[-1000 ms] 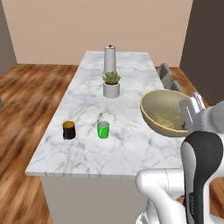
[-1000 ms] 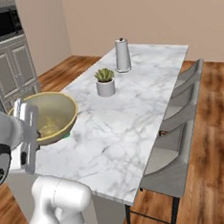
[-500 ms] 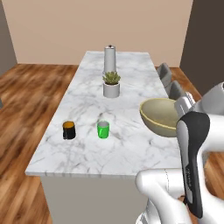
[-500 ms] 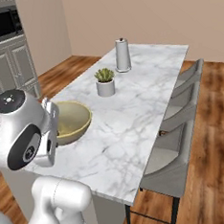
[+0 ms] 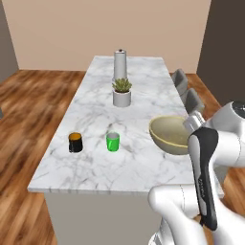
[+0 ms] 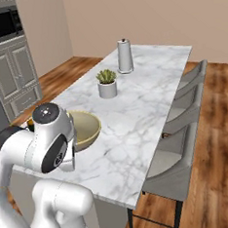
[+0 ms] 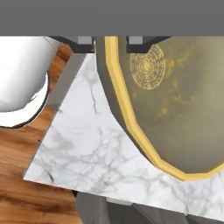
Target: Clear the mugs and bowl far away from the sink.
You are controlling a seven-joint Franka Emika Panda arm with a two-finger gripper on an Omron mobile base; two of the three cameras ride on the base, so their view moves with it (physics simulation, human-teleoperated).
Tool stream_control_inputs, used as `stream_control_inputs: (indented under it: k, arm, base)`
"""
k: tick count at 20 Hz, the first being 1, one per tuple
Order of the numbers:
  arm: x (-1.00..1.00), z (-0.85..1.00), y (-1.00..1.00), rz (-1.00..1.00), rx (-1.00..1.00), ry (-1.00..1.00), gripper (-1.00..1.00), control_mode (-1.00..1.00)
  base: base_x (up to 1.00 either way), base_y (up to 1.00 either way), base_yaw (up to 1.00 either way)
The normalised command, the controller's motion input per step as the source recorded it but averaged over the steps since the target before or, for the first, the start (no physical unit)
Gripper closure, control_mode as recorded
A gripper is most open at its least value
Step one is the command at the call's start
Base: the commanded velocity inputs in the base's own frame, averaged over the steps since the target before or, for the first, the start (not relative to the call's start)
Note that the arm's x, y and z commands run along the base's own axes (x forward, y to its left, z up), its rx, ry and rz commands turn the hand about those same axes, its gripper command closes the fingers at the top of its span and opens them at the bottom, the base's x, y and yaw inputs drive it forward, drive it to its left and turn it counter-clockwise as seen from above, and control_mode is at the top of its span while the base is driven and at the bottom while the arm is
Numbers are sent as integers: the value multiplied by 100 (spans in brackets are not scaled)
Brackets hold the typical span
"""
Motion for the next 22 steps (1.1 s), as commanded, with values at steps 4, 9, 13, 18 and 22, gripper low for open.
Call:
stream_control_inputs:
  k: [4,9,13,18,22]
  arm:
    - [61,-52,-15,10,0,-6,100,-100]
    - [97,-32,-31,2,0,14,100,-100]
    - [100,-36,-38,4,0,28,100,-100]
    - [99,-35,-27,5,0,17,100,-100]
    - [73,-25,-9,10,0,-4,100,-100]
  base:
    - [0,0,0]
    - [0,0,0]
    - [0,0,0]
    - [0,0,0]
    - [0,0,0]
